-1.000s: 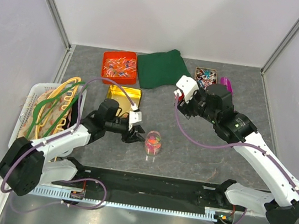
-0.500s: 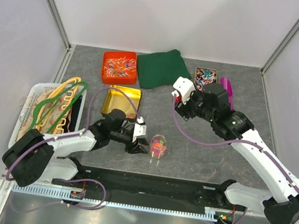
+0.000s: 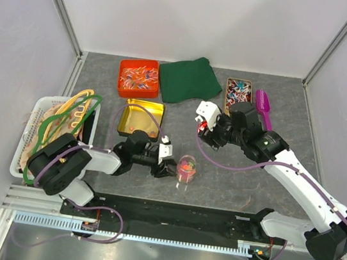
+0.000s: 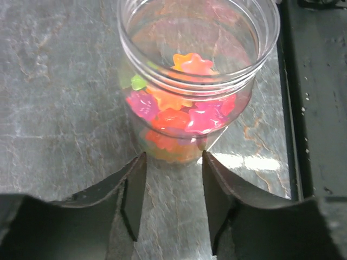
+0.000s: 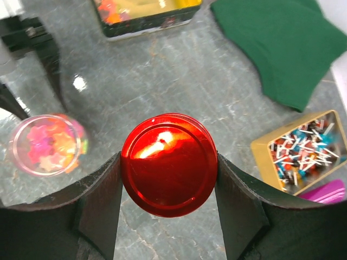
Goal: Pack the candies
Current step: Close the bottle lid on the packing bottle.
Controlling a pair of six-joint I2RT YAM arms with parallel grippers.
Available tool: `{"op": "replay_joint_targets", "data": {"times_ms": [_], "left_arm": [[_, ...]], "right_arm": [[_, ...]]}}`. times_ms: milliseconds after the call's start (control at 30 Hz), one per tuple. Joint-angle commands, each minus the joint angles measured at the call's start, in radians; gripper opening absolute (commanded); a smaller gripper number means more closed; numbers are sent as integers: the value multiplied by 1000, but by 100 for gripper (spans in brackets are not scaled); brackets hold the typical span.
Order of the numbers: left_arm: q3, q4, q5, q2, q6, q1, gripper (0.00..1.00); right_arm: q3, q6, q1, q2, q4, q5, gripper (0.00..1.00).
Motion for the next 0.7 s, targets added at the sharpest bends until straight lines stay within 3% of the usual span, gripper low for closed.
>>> {"op": "replay_joint_targets", "data": {"times_ms": [0, 33, 67, 133, 667], "left_arm": [[7, 192, -24, 48, -48, -7, 63], [6, 205, -35, 65, -47, -7, 76], [4, 222, -41, 75, -48, -7, 77], [7, 271, -46, 91, -63, -7, 99], [21, 521, -3, 252, -155, -45, 100]], "right_arm": [[-16, -15, -3, 4, -9, -64, 56], [-13, -18, -3, 5, -20, -70, 56], [-8, -17, -3, 5, -23, -71, 56], [-6, -18, -1, 2, -35, -79, 56], [-51, -63, -3, 13, -114, -216, 57]]}}
